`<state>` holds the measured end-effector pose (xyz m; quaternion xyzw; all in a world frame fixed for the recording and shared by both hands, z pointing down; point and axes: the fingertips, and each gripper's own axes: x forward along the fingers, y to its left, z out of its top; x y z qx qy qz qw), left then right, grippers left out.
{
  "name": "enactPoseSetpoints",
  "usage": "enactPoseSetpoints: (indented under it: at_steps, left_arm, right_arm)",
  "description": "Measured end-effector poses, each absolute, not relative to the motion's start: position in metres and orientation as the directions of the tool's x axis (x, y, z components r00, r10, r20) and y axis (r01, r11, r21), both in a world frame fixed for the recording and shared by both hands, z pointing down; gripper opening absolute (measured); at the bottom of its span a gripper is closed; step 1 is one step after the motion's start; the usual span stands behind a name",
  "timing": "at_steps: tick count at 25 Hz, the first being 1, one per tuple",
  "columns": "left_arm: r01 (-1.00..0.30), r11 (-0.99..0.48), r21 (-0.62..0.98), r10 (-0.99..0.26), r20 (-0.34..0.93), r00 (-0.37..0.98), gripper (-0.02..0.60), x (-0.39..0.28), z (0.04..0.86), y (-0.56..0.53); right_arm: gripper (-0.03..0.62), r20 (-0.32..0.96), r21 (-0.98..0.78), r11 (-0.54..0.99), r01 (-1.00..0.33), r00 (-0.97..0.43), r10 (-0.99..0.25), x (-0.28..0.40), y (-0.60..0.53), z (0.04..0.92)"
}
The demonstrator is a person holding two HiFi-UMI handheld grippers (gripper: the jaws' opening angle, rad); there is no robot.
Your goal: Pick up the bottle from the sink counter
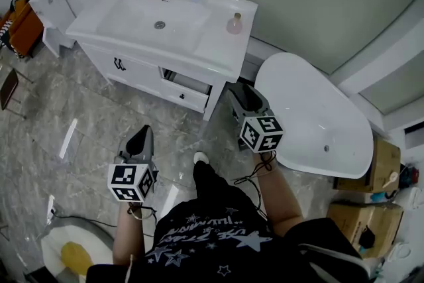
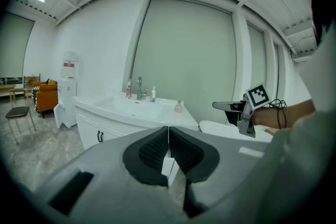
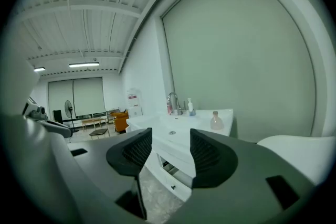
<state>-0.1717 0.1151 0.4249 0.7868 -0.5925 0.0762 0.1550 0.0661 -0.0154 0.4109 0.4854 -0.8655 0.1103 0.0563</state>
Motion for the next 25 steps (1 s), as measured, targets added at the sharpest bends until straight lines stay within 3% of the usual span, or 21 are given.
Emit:
enactPoseSetpoints:
  at_steps: [4, 11, 25]
  left_arm:
    - [-0.959, -0.240, 0.150, -0.904, 0.326, 0.278, 0.020, -0.169, 0.423, 0.049]
    - [-0.958, -0.251, 0.136, -0.896, 0.341, 0.284, 0.020, -0.147, 0.421, -0.057]
    - [-0.951, -0.292, 0.102, -0.861, 0.404, 0.308, 0.020, -0.136, 0.431, -0.147]
  right_arm:
    - [0.289, 0.227, -0.160, 0.502, -0.850, -0.527, -0.819, 0.068, -0.084, 0.415]
    - [0.342, 0.245, -0.203, 0.484, -0.851, -0.522, -0.817, 0.088, -0.196, 0.426]
    - [0.350, 0.279, -0.259, 0.434, -0.863, -0.497, -0.822, 0.099, -0.279, 0.455]
